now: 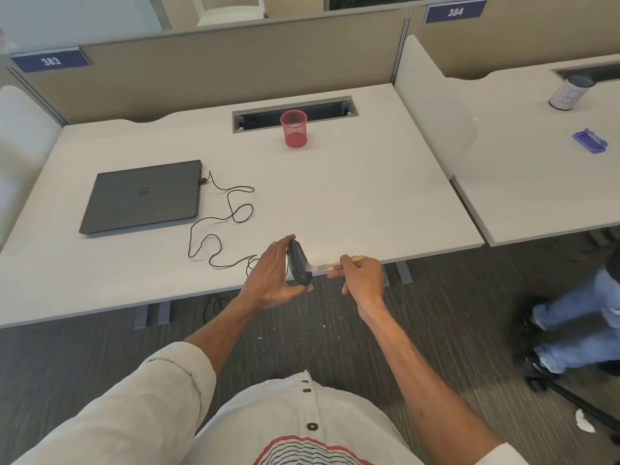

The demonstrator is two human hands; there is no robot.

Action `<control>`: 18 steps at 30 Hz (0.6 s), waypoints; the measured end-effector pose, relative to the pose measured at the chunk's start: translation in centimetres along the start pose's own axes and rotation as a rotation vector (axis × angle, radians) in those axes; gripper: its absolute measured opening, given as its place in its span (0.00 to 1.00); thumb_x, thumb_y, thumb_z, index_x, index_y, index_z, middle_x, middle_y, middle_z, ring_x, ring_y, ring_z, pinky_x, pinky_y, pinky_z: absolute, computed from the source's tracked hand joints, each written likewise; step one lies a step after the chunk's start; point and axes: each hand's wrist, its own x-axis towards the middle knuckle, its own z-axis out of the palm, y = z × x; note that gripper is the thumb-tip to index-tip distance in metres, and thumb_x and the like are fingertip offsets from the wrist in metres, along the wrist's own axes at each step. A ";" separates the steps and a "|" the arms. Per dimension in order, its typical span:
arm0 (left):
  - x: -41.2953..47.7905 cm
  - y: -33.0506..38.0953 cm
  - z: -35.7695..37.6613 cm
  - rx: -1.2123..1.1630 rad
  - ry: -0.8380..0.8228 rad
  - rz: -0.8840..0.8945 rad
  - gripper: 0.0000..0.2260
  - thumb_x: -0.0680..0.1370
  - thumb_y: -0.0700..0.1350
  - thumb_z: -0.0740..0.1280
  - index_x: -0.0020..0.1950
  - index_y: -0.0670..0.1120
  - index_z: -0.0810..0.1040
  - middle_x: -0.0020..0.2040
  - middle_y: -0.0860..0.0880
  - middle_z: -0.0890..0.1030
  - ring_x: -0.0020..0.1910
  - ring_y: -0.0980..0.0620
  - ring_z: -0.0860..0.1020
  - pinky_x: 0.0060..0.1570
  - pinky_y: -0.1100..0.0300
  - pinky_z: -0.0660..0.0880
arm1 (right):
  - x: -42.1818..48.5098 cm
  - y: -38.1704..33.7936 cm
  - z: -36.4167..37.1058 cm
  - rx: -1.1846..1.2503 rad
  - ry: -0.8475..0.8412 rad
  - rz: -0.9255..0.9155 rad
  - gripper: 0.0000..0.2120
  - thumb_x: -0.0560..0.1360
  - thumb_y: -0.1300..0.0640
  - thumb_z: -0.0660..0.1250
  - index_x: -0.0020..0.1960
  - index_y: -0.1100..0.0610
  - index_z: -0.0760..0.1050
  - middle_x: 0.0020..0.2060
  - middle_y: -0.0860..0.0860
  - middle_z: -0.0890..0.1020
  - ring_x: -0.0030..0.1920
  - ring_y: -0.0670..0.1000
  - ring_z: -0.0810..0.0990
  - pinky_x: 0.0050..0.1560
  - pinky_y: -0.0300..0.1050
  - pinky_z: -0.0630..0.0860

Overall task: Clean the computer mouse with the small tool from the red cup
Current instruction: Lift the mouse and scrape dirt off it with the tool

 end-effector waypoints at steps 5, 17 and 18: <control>0.0 0.4 0.2 0.009 0.011 -0.048 0.56 0.71 0.68 0.82 0.87 0.46 0.57 0.78 0.46 0.72 0.76 0.47 0.73 0.76 0.49 0.73 | -0.3 0.4 -1.3 -0.085 0.066 -0.016 0.18 0.83 0.49 0.68 0.37 0.51 0.87 0.32 0.43 0.89 0.24 0.48 0.77 0.40 0.46 0.82; 0.0 1.8 0.8 -0.020 0.028 -0.122 0.54 0.71 0.69 0.81 0.86 0.48 0.58 0.80 0.45 0.73 0.77 0.44 0.74 0.75 0.44 0.76 | -0.2 1.5 -1.8 0.176 -0.081 -0.007 0.11 0.87 0.51 0.69 0.57 0.56 0.88 0.43 0.47 0.92 0.24 0.47 0.73 0.35 0.34 0.78; 0.0 1.9 0.9 -0.021 0.024 -0.131 0.54 0.71 0.70 0.80 0.86 0.48 0.58 0.81 0.45 0.72 0.78 0.44 0.74 0.76 0.44 0.75 | 0.0 1.8 -2.1 0.136 -0.071 -0.011 0.12 0.87 0.50 0.69 0.56 0.55 0.88 0.42 0.45 0.92 0.25 0.48 0.74 0.38 0.40 0.81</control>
